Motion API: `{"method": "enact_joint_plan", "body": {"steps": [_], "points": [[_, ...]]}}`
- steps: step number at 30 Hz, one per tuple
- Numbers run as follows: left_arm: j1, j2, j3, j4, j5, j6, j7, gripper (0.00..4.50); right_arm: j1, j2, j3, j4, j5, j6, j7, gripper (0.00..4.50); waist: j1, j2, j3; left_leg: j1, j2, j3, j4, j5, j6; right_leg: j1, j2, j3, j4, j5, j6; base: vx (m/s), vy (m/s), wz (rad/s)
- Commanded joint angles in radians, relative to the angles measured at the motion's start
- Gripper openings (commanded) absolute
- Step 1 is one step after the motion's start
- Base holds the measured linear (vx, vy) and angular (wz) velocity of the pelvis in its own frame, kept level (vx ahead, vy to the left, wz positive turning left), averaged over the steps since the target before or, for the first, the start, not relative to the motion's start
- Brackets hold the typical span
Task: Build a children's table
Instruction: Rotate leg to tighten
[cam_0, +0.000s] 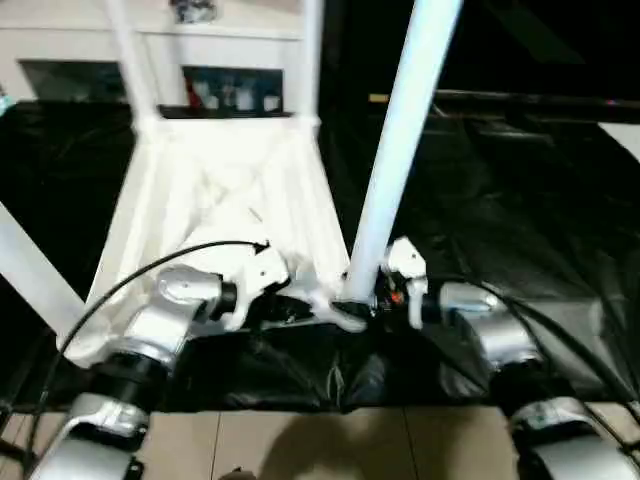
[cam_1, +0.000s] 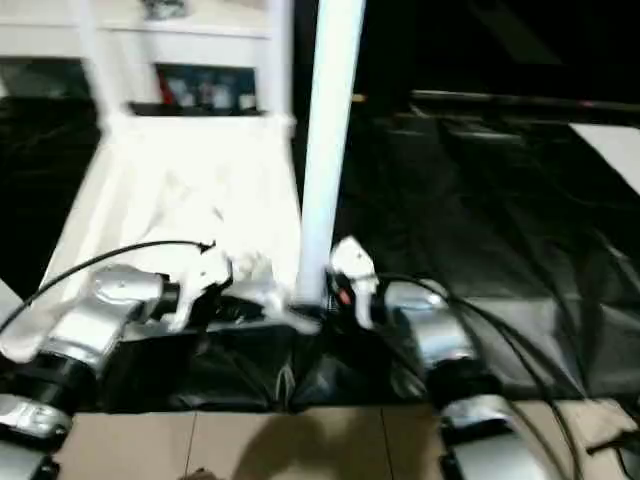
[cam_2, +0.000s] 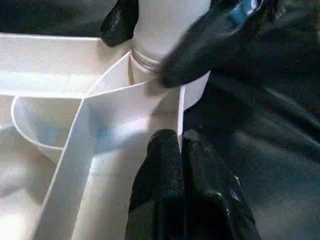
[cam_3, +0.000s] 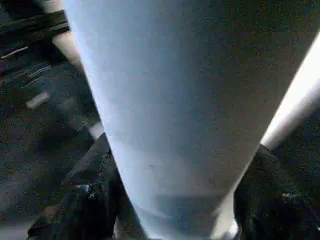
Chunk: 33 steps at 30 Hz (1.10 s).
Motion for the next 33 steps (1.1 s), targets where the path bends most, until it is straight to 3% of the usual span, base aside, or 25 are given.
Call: {"method": "enact_joint_plan", "body": {"steps": [1, 4, 8, 9, 12, 16, 21, 26, 33], "points": [[-0.04, -0.096, -0.02, -0.016, -0.037, -0.006, 0.075, 0.0, 0.013, 0.085, 0.065, 0.064, -0.038, 0.043, -0.071, 2.62, -0.002, 0.004, -0.037, 0.011, 0.054, -0.034, -0.075, -0.271, -0.018, 0.029, -0.104, 0.058, -0.096, -0.33, -0.158, 0.0, 0.0, 0.0], [-0.053, -0.163, -0.037, -0.012, -0.019, 0.017, 0.153, 0.0, -0.024, 0.169, 0.038, 0.112, -0.047, 0.059, -0.259, 2.62, -0.01, 0.004, -0.039, 0.009, 0.051, -0.03, -0.071, -0.237, -0.007, 0.027, -0.1, 0.061, -0.092, -0.267, -0.168, 0.0, 0.0, 0.0], [-0.057, -0.183, -0.043, -0.009, -0.014, 0.01, 0.168, 0.0, -0.04, 0.209, 0.029, 0.13, -0.045, 0.021, -0.278, 2.62, -0.008, 0.002, -0.045, 0.004, 0.049, -0.026, -0.064, -0.175, 0.023, 0.032, -0.098, 0.061, -0.083, -0.164, -0.176, 0.0, 0.0, 0.0], [-0.057, -0.183, -0.043, -0.009, -0.014, 0.01, 0.168, 0.0, -0.04, 0.209, 0.029, 0.13, -0.045, 0.021, -0.278, 3.18, -0.008, 0.003, -0.046, 0.003, 0.049, -0.026, -0.064, -0.164, 0.028, 0.034, -0.098, 0.06, -0.08, -0.146, -0.179, 0.0, 0.0, 0.0], [-0.044, -0.153, -0.038, -0.028, -0.025, -0.011, 0.114, 0.0, -0.04, 0.201, 0.005, 0.111, 0.001, 0.032, -0.216, 3.41, -0.008, 0.002, -0.045, -0.001, 0.048, -0.024, -0.063, -0.14, 0.051, 0.037, -0.097, 0.058, -0.077, -0.101, -0.188, 0.0, 0.0, 0.0], [-0.025, -0.11, -0.042, -0.045, -0.046, -0.028, 0.048, 0.0, -0.025, 0.157, 0.044, 0.087, -0.019, 0.01, -0.139, 3.82, -0.009, 0.003, -0.043, 0.001, 0.051, -0.025, -0.064, -0.16, 0.048, 0.035, -0.098, 0.058, -0.08, -0.138, -0.186, 0.0, 0.0, 0.0], [-0.001, -0.031, -0.041, -0.06, -0.082, -0.051, -0.087, 0.0, 0.007, 0.053, 0.123, 0.053, -0.047, -0.065, 0.104, 3.82, -0.003, 0.004, -0.043, 0.0, 0.052, -0.022, -0.061, -0.156, 0.061, 0.037, -0.095, 0.056, -0.076, -0.107, -0.194, 0.0, 0.0, 0.0], [-0.004, 0.013, -0.041, -0.054, -0.089, -0.053, -0.167, 0.0, 0.032, -0.018, 0.153, 0.004, -0.037, -0.103, 0.287, 3.82, 0.009, 0.008, -0.045, 0.005, 0.056, -0.02, -0.059, -0.162, 0.061, 0.034, -0.094, 0.057, -0.073, -0.098, -0.203, 0.0, 0.0, 0.0], [-0.008, 0.039, -0.041, -0.042, -0.102, -0.054, -0.222, 0.0, 0.048, -0.07, 0.176, -0.047, 0.006, -0.073, 0.444, 3.32, 0.019, 0.006, -0.046, 0.003, 0.056, -0.02, -0.056, -0.144, 0.075, 0.037, -0.093, 0.054, -0.068, -0.061, -0.22, 0.0, 0.0, 0.0]]}}
